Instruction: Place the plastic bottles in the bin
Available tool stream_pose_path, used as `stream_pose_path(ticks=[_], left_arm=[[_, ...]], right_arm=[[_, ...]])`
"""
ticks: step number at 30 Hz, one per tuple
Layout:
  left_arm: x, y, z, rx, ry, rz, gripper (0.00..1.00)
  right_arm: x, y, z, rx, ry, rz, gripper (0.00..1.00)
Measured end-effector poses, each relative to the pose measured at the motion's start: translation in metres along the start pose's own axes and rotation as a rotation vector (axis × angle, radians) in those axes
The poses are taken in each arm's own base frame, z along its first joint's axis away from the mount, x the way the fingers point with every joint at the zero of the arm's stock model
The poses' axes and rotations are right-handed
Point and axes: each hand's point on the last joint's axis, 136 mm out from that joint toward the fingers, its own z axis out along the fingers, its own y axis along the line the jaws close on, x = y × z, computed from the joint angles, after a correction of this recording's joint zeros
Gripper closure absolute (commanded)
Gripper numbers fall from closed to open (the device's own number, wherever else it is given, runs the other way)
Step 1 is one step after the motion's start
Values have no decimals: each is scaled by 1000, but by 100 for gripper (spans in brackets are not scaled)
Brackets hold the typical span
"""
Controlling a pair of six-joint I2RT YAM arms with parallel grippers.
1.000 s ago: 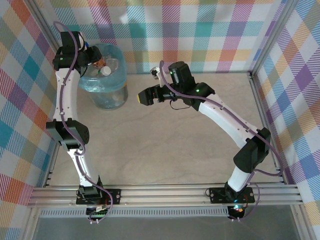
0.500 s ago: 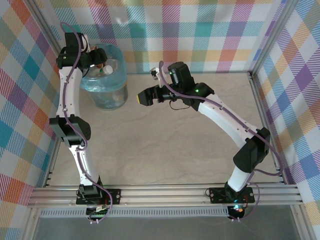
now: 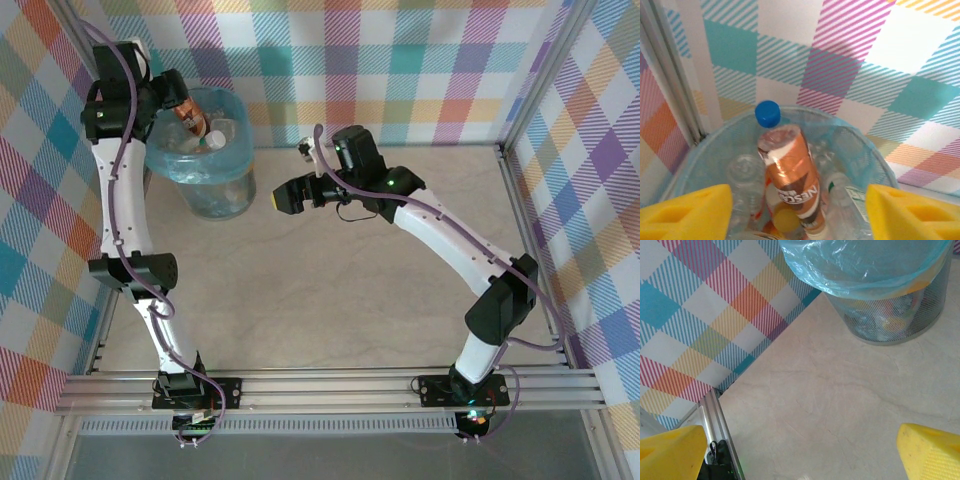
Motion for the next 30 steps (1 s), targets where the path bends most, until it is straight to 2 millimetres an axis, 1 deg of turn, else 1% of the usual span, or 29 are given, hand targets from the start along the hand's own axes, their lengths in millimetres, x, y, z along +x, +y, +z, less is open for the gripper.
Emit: stream_pose_path(ticks=[2, 4, 6, 7, 9, 12, 13, 15, 20, 25, 28, 30], left_arm=[[-6, 3, 3, -6, -21, -8, 44], [-12, 5, 11, -5, -46, -16, 48], [-14, 6, 25, 9, -59, -33, 51], [-11, 5, 34, 20, -54, -42, 51], [-2, 5, 54, 43, -31, -57, 51], [21, 2, 82, 87, 33, -70, 52], [30, 0, 90, 103, 60, -71, 54], [45, -3, 100, 128, 107, -73, 56], [75, -10, 103, 180, 213, -56, 59], [130, -5, 107, 184, 392, -46, 59], [143, -2, 107, 176, 436, -42, 59], [143, -2, 104, 176, 440, -38, 58]], right_arm=[[1, -1, 1, 1, 4, 2, 3], [2, -1, 3, 0, 9, 4, 3], [3, 0, 5, -2, 12, 3, 3], [4, 0, 6, -3, 15, 3, 4], [6, 1, 7, -5, 22, 4, 3], [9, 4, 8, -8, 32, 5, 4], [9, 5, 9, -10, 34, 4, 4], [10, 6, 9, -12, 35, 3, 4], [10, 6, 9, -13, 35, 3, 4], [11, 8, 11, -21, 41, 3, 4], [14, 9, 14, -27, 49, 4, 4], [15, 10, 15, -31, 53, 4, 4]])
